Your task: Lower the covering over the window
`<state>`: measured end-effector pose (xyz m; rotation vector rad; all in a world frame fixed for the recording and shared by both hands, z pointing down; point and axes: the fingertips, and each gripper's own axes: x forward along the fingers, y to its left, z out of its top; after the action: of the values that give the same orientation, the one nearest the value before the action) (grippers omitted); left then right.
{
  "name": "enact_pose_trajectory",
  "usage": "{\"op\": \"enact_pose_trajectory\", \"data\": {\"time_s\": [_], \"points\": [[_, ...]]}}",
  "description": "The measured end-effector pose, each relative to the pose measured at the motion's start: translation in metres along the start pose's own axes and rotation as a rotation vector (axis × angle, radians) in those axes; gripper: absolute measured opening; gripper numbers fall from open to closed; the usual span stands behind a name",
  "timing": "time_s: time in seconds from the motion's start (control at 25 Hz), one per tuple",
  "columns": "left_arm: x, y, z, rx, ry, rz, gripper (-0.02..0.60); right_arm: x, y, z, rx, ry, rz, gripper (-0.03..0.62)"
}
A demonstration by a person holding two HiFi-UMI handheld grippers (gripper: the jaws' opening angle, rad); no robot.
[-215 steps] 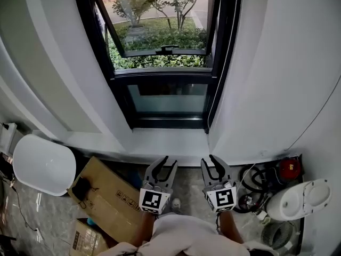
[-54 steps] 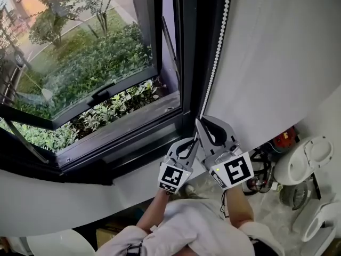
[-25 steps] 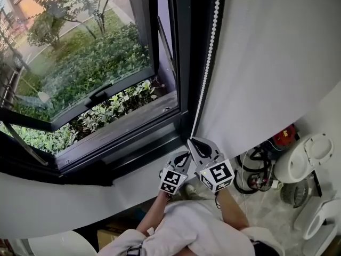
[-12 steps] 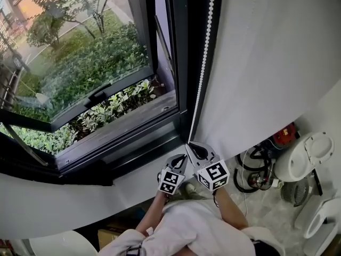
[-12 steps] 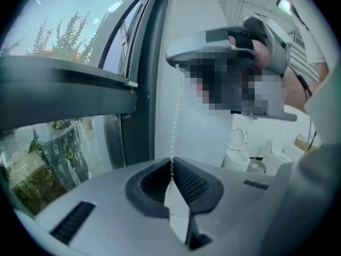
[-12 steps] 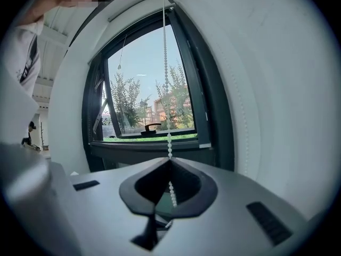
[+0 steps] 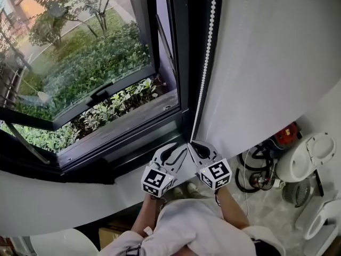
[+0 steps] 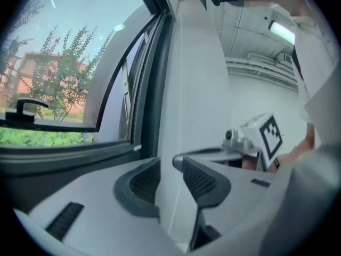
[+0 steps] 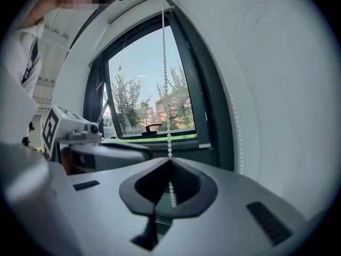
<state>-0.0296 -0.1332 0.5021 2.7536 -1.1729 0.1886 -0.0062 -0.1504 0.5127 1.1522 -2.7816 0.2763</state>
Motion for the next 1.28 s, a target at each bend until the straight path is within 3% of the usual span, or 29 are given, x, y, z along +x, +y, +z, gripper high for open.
{"op": "enact_pose_trajectory", "data": {"time_s": [0.44,0.68,0.88,1.0,1.28], "points": [[0.005,-0.012,0.140,0.137,-0.213,-0.052,0.135,-0.002,0.006,0.001,0.001,0.001,0.007,-0.005],[0.012,-0.018,0.187,0.186,-0.303,-0.055,0.127,-0.001,0.008,0.002,-0.003,0.000,0.010,-0.005],[0.018,-0.020,0.199,0.262,-0.319,-0.035,0.034,-0.001,0.010,0.002,-0.007,0.001,0.010,-0.005],[0.020,-0.024,0.191,0.304,-0.297,-0.021,0.021,0.000,0.008,-0.005,-0.017,0.033,0.002,-0.005],[0.026,-0.024,0.146,0.226,-0.217,-0.017,0.021,0.003,0.005,-0.047,0.024,0.122,0.000,-0.005]]}}
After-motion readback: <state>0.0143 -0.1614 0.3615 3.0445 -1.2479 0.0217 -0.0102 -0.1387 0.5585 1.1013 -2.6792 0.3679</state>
